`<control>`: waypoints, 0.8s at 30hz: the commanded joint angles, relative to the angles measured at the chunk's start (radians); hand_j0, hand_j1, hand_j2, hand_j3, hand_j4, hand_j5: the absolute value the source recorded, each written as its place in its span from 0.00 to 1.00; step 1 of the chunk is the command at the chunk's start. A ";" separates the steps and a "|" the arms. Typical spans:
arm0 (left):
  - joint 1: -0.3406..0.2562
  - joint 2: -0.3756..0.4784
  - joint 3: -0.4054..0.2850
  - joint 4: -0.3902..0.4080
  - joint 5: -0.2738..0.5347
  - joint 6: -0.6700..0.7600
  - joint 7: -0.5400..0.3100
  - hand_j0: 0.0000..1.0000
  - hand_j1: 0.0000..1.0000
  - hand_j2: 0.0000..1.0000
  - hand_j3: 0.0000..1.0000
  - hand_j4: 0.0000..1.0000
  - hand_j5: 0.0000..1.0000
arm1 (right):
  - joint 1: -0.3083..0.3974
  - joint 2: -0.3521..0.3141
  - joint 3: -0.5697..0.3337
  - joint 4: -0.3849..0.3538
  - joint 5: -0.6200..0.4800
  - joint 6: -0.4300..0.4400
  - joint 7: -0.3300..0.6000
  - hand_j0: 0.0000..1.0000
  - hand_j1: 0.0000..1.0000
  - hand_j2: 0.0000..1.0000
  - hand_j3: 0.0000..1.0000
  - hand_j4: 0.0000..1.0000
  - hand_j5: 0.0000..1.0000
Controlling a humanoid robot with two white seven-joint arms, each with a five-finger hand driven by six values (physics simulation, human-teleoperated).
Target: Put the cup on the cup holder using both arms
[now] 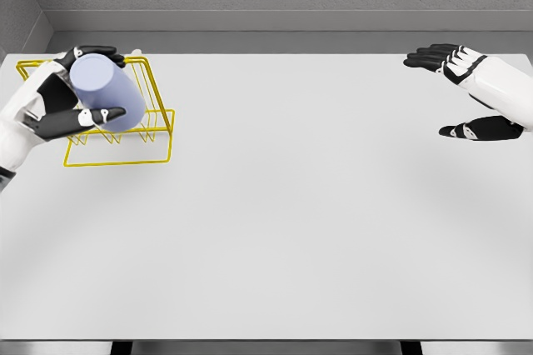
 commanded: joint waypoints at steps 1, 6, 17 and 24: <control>0.000 -0.001 0.000 0.005 0.003 0.001 0.000 0.74 0.74 0.74 0.74 0.74 0.74 | 0.000 -0.001 0.000 -0.001 -0.007 0.003 -0.001 1.00 1.00 1.00 1.00 1.00 1.00; -0.005 -0.004 0.000 0.019 0.003 0.003 0.000 0.74 0.74 0.74 0.74 0.74 0.74 | 0.000 -0.001 0.000 0.001 -0.006 0.003 -0.001 1.00 1.00 1.00 1.00 1.00 1.00; -0.015 -0.009 0.000 0.039 0.001 0.004 0.000 0.81 0.81 0.81 0.81 0.81 0.81 | 0.000 -0.001 0.000 0.001 -0.006 0.003 -0.001 1.00 1.00 1.00 1.00 1.00 1.00; -0.029 -0.026 -0.001 0.039 -0.003 0.035 0.000 1.00 1.00 1.00 1.00 1.00 1.00 | 0.000 -0.001 0.000 0.001 -0.006 0.003 -0.001 1.00 1.00 1.00 1.00 1.00 1.00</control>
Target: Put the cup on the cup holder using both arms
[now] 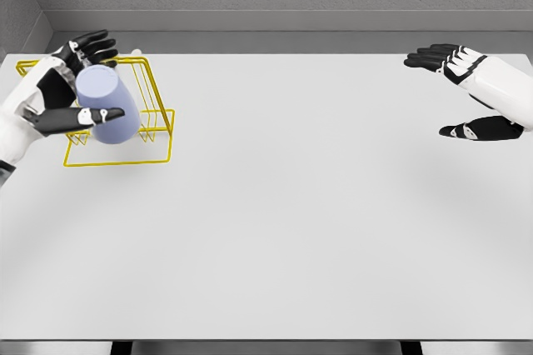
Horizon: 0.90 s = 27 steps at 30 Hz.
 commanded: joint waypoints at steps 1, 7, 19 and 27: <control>0.000 -0.005 0.000 0.000 0.001 0.006 0.001 1.00 1.00 1.00 1.00 1.00 1.00 | 0.000 -0.001 0.000 0.000 -0.007 0.003 -0.001 1.00 1.00 1.00 1.00 1.00 1.00; -0.006 -0.013 0.000 -0.003 0.001 0.006 0.001 1.00 1.00 1.00 1.00 1.00 1.00 | 0.000 -0.001 0.000 0.000 -0.007 0.003 -0.001 1.00 1.00 1.00 1.00 1.00 1.00; -0.012 -0.012 0.001 -0.012 0.001 0.006 0.001 1.00 1.00 1.00 1.00 1.00 1.00 | 0.000 -0.001 -0.001 0.001 -0.007 0.003 -0.001 1.00 1.00 1.00 1.00 1.00 1.00; -0.017 0.002 0.001 -0.039 0.002 0.001 0.001 1.00 1.00 1.00 1.00 1.00 1.00 | 0.000 -0.001 -0.001 0.001 -0.007 0.003 -0.001 1.00 1.00 1.00 1.00 1.00 1.00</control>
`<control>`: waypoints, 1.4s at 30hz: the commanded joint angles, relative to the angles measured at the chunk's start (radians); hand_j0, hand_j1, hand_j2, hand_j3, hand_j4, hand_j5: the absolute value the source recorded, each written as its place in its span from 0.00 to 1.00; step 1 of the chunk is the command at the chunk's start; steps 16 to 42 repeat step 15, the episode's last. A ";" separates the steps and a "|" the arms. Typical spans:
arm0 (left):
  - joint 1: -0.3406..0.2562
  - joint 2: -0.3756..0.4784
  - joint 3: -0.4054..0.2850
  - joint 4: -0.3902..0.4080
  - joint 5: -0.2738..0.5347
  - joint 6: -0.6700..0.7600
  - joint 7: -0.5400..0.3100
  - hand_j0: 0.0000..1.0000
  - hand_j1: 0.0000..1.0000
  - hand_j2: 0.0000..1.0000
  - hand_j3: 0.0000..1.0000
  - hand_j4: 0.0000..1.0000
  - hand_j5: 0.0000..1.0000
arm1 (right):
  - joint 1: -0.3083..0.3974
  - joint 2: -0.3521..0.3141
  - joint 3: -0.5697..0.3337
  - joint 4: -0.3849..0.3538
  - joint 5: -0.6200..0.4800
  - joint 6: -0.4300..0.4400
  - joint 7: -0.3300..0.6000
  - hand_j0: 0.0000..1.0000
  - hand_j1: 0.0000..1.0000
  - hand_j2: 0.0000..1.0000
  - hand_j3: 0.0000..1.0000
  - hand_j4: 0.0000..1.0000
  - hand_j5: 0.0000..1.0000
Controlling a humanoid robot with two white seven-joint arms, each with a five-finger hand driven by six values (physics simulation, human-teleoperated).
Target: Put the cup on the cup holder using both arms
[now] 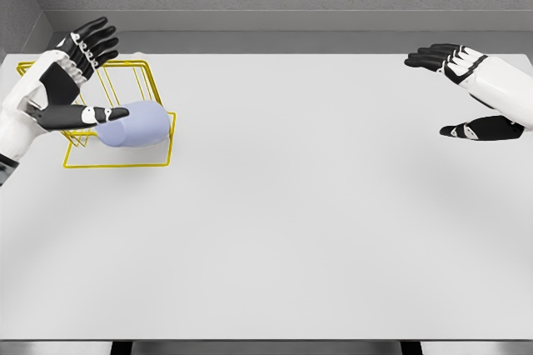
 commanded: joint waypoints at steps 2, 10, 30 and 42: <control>0.006 0.037 0.000 -0.032 0.007 -0.009 0.000 1.00 1.00 1.00 1.00 1.00 1.00 | 0.000 -0.001 0.001 -0.002 -0.007 0.003 -0.001 1.00 1.00 1.00 1.00 1.00 1.00; 0.156 0.070 0.105 -0.047 0.010 -0.181 0.000 1.00 1.00 1.00 1.00 1.00 1.00 | 0.000 -0.001 0.000 -0.002 -0.007 0.003 -0.001 1.00 1.00 1.00 1.00 1.00 1.00; 0.267 0.070 0.183 -0.053 0.010 -0.261 0.000 1.00 1.00 1.00 1.00 1.00 1.00 | 0.000 -0.001 0.000 -0.002 -0.007 0.003 -0.001 1.00 1.00 1.00 1.00 1.00 1.00; 0.267 0.070 0.183 -0.053 0.010 -0.261 0.000 1.00 1.00 1.00 1.00 1.00 1.00 | 0.000 -0.001 0.000 -0.002 -0.007 0.003 -0.001 1.00 1.00 1.00 1.00 1.00 1.00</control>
